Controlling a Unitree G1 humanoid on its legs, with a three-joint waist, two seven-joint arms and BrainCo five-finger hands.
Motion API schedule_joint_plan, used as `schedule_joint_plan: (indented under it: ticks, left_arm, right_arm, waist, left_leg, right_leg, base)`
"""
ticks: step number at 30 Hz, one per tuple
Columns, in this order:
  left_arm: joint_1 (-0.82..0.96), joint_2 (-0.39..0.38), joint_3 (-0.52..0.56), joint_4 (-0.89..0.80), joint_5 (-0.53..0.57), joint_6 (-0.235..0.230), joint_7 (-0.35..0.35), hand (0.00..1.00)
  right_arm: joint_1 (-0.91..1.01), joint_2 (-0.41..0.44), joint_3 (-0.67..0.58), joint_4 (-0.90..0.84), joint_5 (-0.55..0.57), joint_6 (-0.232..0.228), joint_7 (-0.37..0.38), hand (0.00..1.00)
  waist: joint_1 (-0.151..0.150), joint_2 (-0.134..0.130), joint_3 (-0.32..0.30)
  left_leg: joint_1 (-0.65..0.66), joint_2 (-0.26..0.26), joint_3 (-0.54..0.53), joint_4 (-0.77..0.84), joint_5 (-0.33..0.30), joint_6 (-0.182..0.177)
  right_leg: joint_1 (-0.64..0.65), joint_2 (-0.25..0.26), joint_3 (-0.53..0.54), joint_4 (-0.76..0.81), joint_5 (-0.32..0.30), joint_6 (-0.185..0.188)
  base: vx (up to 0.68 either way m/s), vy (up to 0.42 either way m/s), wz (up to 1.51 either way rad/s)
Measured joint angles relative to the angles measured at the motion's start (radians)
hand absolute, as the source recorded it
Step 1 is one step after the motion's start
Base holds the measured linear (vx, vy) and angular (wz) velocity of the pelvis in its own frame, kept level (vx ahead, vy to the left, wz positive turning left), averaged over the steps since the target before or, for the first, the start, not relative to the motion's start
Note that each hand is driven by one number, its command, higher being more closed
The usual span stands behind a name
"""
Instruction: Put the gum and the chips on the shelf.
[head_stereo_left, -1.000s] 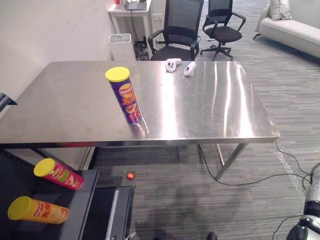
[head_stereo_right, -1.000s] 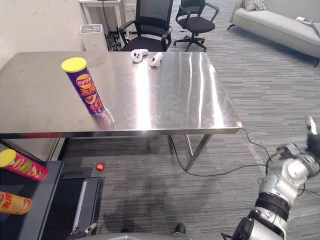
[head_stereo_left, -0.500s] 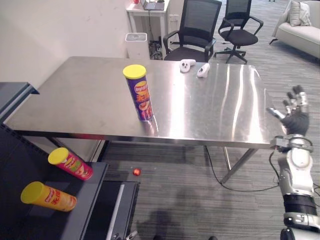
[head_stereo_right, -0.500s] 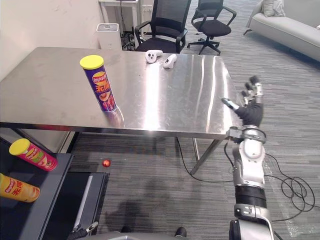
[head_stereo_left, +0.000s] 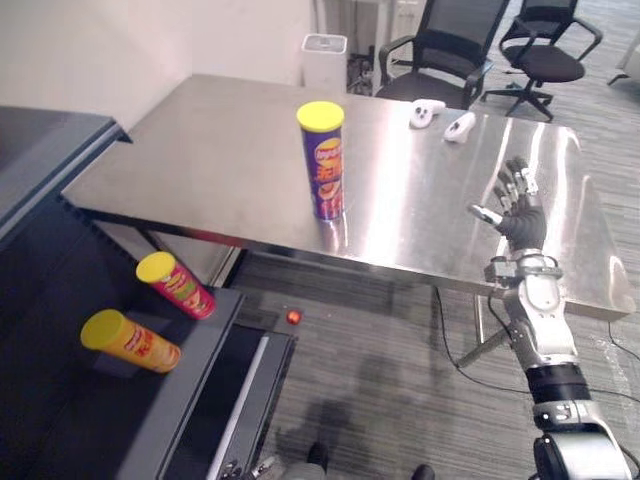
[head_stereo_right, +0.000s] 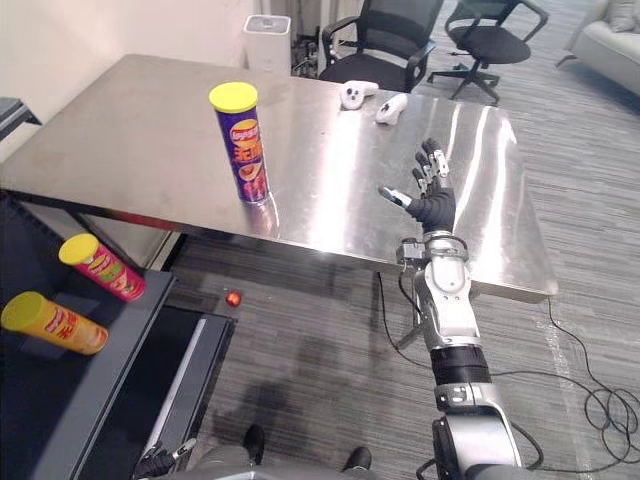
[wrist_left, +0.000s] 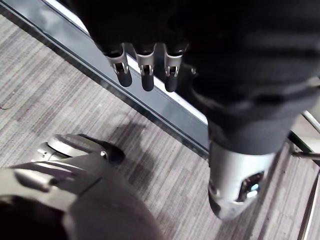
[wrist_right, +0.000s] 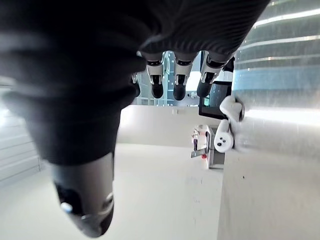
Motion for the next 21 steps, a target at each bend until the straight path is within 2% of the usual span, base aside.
schedule_joint_plan:
  ticks: [4,11,13,19,21]
  left_arm:
    - [-0.001,-0.001,0.019,-0.002,0.0,0.001,0.003,0.0]
    - [-0.001,-0.004,0.039,-0.002,0.001,0.002,0.01,0.0]
    - [-0.002,-0.004,0.038,-0.005,0.0,0.001,0.011,0.0]
    - [-0.013,-0.004,0.036,-0.031,0.0,0.001,0.013,0.0]
    - [-0.019,-0.004,0.035,-0.034,-0.001,0.001,0.015,0.0]
  right_arm:
    - [-0.05,0.0,0.032,0.043,-0.001,0.008,-0.014,0.0]
    - [-0.19,0.001,0.084,0.07,-0.03,0.011,-0.021,0.0]
    - [-0.21,0.001,0.09,0.073,-0.031,0.012,-0.023,0.0]
    - [-0.291,0.001,0.116,0.09,-0.036,0.02,-0.041,0.0]
    - [-0.322,0.001,0.115,0.12,-0.036,0.024,-0.047,0.0]
  waist:
    - [0.026,-0.01,0.024]
    - [0.038,-0.024,0.039]
    - [0.052,-0.027,0.044]
    - [0.066,-0.041,0.06]
    - [0.082,-0.043,0.066]
  left_leg:
    - [-0.005,-0.002,-0.019,-0.02,0.02,0.0]
    - [-0.035,-0.002,-0.044,-0.035,0.044,-0.003]
    - [-0.038,-0.002,-0.046,-0.035,0.045,-0.003]
    - [-0.071,0.0,-0.07,-0.036,0.056,-0.004]
    - [-0.073,-0.001,-0.072,-0.036,0.058,-0.004]
  right_leg:
    - [-0.002,-0.001,-0.016,-0.001,0.0,0.0]
    - [-0.022,0.001,-0.036,-0.001,0.0,0.0]
    - [-0.023,0.0,-0.038,-0.001,0.0,0.0]
    - [-0.042,0.0,-0.063,-0.001,0.0,0.0]
    - [-0.042,0.0,-0.066,-0.001,0.0,0.0]
  base:
    - [-0.02,-0.001,0.15]
    - [-0.01,-0.002,0.11]
    - [0.0,0.003,0.04]
    - [0.01,-0.001,0.13]
    - [0.01,0.003,0.06]
